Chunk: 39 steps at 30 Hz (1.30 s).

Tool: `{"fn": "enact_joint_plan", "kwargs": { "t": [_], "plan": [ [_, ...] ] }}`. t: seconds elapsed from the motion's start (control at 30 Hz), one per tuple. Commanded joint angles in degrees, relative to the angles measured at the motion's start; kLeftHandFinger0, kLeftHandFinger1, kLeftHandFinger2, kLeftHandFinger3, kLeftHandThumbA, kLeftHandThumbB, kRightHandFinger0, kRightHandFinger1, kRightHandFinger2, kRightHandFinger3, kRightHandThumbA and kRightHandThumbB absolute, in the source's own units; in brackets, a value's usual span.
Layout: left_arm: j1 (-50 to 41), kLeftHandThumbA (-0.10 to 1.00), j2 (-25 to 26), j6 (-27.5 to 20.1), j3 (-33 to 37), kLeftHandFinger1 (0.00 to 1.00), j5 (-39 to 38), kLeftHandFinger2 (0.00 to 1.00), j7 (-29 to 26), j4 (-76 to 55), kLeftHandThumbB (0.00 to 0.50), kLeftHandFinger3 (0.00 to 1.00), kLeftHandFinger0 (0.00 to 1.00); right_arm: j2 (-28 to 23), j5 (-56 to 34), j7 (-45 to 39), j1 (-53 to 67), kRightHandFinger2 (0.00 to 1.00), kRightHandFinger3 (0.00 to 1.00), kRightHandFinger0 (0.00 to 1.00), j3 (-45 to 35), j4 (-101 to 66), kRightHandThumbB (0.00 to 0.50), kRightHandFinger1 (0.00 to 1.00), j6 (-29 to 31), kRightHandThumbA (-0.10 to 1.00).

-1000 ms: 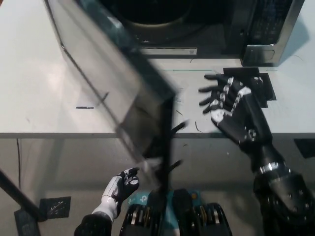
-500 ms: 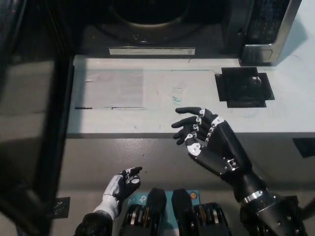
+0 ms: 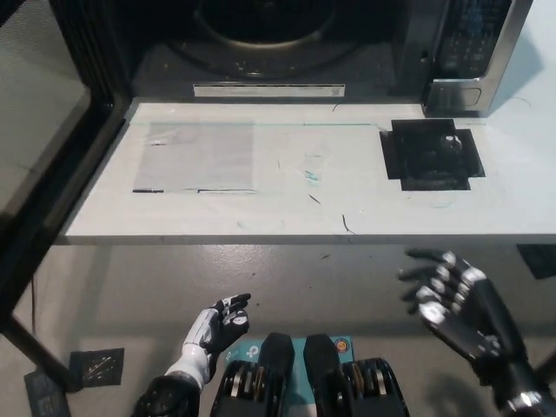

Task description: A microwave is kept infront of the robot with its door slightly ajar. The robot uses its right hand to push the door towards the left to open it.

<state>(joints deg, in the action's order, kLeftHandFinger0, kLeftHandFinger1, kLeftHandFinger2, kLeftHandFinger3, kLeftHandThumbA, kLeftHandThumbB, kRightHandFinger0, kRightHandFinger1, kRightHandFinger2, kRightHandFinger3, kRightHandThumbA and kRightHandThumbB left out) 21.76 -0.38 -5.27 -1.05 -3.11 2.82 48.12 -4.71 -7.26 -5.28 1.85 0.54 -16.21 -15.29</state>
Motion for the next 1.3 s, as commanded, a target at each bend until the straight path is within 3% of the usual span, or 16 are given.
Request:
{"fn": "enact_joint_plan", "kwargs": {
  "t": [0.0,0.13,0.23,0.43,0.47,0.57,0.8,0.97,1.07,1.27],
  "plan": [
    [2.11,0.21,-0.07,-1.45,0.04,0.92,-0.18,0.91,0.66,-0.19,0.304,0.78,0.91,-0.26,-0.81,0.80,3.10,0.56,0.71,0.38,-3.05,2.03,0.137,0.46,6.92,0.14],
    [2.65,0.23,0.06,-1.64,-0.09,0.92,-0.24,0.89,0.54,0.12,0.316,0.75,0.92,1.77,0.09,3.66,5.78,0.55,0.69,0.38,-6.53,6.88,0.157,0.44,10.67,0.12],
    [2.72,0.23,0.02,-1.70,-0.19,0.89,-0.36,0.86,0.57,0.25,0.309,0.73,0.88,3.47,-0.49,4.24,7.17,0.53,0.70,0.37,-8.51,10.21,0.140,0.44,14.25,0.10],
    [3.10,0.22,-0.06,-1.95,-0.31,0.92,-0.46,0.89,0.44,0.51,0.307,0.74,0.92,5.33,1.56,6.30,6.66,0.50,0.71,0.33,-9.67,14.68,0.138,0.41,17.86,0.11],
    [3.28,0.23,0.11,-1.42,-0.12,0.94,-0.28,0.92,0.59,0.55,0.307,0.78,0.95,5.85,1.72,6.81,6.30,0.50,0.71,0.33,-9.80,15.93,0.146,0.40,18.51,0.12],
    [3.16,0.24,0.19,-1.25,0.10,0.88,0.05,0.87,0.46,0.16,0.307,0.75,0.88,6.58,2.10,7.53,5.79,0.46,0.67,0.32,-9.85,18.13,0.162,0.39,20.55,0.12],
    [3.31,0.21,0.20,-1.47,-0.22,0.94,-0.45,0.92,0.74,0.39,0.301,0.77,0.96,7.05,2.00,8.65,4.99,0.48,0.68,0.32,-10.14,18.79,0.174,0.38,19.67,0.13],
    [3.08,0.19,-0.02,-1.80,-0.69,0.87,-0.96,0.87,0.58,0.48,0.306,0.74,0.87,6.87,2.32,9.52,4.56,0.46,0.66,0.30,-9.97,18.18,0.177,0.36,17.46,0.12],
    [3.08,0.21,0.00,-1.49,-0.62,0.87,-0.82,0.87,0.51,0.41,0.303,0.74,0.87,7.51,2.40,10.69,4.15,0.45,0.64,0.29,-10.16,17.94,0.194,0.35,17.05,0.12],
    [3.03,0.23,0.08,-1.20,-0.29,0.90,-0.34,0.91,0.26,0.23,0.294,0.79,0.90,7.63,5.20,13.08,3.13,0.43,0.65,0.28,-9.82,19.37,0.175,0.34,19.08,0.12]
  ]
}}
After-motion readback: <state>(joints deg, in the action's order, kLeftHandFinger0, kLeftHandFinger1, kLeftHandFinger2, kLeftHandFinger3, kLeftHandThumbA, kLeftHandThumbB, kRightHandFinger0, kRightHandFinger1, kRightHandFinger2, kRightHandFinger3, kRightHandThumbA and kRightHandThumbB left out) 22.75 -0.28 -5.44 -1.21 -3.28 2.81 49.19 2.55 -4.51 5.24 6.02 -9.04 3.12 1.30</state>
